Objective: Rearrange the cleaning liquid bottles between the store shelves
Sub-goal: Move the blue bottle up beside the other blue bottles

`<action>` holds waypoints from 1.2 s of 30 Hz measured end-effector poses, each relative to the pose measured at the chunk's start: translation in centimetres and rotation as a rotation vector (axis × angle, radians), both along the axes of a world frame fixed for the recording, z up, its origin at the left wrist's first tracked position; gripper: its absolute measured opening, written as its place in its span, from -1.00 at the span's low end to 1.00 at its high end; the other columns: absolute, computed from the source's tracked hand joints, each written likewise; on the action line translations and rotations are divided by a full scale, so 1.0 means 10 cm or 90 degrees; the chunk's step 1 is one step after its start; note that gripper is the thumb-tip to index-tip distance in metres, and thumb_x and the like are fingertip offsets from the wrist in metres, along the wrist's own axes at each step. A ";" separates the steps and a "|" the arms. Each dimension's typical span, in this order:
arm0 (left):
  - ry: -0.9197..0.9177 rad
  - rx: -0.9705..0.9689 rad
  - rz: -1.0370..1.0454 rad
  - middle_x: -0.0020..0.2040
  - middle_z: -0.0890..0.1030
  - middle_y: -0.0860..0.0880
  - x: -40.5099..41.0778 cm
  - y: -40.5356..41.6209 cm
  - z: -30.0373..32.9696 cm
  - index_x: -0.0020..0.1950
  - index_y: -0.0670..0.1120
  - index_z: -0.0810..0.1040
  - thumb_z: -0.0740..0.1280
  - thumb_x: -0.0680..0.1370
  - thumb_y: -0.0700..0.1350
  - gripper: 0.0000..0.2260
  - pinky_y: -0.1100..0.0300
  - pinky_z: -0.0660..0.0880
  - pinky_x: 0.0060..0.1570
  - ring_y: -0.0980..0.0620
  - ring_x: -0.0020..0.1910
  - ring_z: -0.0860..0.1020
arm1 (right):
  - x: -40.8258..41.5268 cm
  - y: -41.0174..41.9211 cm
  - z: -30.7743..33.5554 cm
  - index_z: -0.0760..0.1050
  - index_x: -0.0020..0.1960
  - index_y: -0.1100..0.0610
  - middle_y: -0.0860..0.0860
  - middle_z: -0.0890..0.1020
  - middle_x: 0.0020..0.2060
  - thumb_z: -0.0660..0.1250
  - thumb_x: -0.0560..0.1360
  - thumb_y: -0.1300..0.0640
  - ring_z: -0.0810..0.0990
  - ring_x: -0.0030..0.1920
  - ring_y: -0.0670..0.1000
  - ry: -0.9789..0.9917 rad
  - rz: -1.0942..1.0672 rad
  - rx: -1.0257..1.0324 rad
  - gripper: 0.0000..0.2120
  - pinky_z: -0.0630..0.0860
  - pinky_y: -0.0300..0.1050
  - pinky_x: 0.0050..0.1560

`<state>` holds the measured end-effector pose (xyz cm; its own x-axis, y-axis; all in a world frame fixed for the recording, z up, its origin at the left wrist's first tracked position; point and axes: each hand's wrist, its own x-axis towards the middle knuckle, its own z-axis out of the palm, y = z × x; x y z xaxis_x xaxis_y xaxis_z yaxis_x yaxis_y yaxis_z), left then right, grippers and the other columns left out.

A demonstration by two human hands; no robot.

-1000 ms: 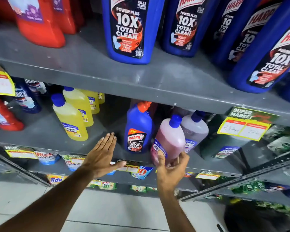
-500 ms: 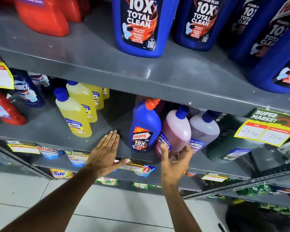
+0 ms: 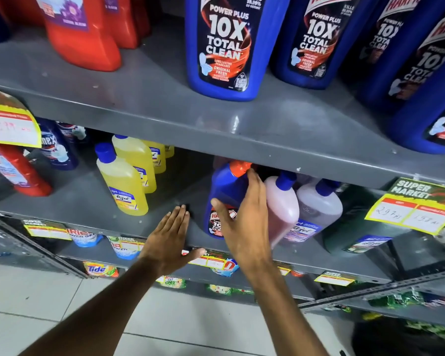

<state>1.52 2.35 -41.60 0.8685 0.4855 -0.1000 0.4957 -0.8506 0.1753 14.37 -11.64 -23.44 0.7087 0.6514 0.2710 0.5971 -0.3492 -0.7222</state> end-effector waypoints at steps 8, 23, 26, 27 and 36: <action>0.025 0.001 -0.004 0.72 -0.26 -0.15 0.00 -0.01 0.02 0.70 -0.19 -0.23 -0.25 0.48 0.60 0.07 -0.01 -0.16 0.70 -0.09 0.70 -0.27 | 0.38 0.16 0.14 0.50 0.33 0.22 0.16 0.64 0.22 0.60 0.46 0.10 0.60 0.20 0.20 -0.002 0.062 -0.149 -0.47 0.44 -0.09 0.20; -0.138 0.069 -0.005 0.72 0.02 -0.21 -0.78 -0.62 1.28 0.68 -0.26 0.09 0.15 0.57 0.51 0.01 -0.02 0.00 0.66 -0.16 0.71 0.05 | -0.31 -0.64 0.60 0.56 0.12 0.06 -0.16 0.58 -0.08 0.60 0.32 0.17 0.41 -0.08 -0.21 -0.084 0.108 -0.011 -0.59 0.35 -0.45 0.07; -0.193 0.128 -0.024 0.68 0.19 -0.28 -0.93 -0.77 1.76 0.63 -0.32 0.24 0.22 0.57 0.49 -0.02 -0.06 0.12 0.59 -0.22 0.67 0.19 | -0.46 -0.85 1.06 0.49 0.08 -0.14 -0.34 0.53 -0.12 0.58 0.35 0.10 0.50 -0.06 -0.29 -0.093 0.160 0.027 -0.60 0.32 -0.58 -0.02; -0.215 0.143 -0.030 0.68 0.18 -0.29 -0.96 -0.80 1.92 0.63 -0.33 0.23 0.20 0.58 0.49 -0.01 -0.07 0.13 0.59 -0.23 0.67 0.18 | -0.49 -0.90 1.21 0.50 0.06 -0.12 -0.31 0.54 -0.14 0.60 0.36 0.07 0.50 -0.09 -0.25 -0.107 0.164 0.033 -0.61 0.33 -0.58 -0.04; -0.373 0.254 -0.035 0.75 -0.06 -0.19 -0.85 -0.55 3.29 0.71 -0.24 -0.05 0.20 0.54 0.56 0.09 -0.10 0.02 0.67 -0.13 0.73 -0.05 | -0.50 -1.11 2.65 0.56 0.10 -0.02 -0.31 0.48 -0.32 0.58 0.33 -0.18 0.47 -0.27 -0.23 -0.268 0.154 0.135 -0.56 0.32 -0.53 -0.22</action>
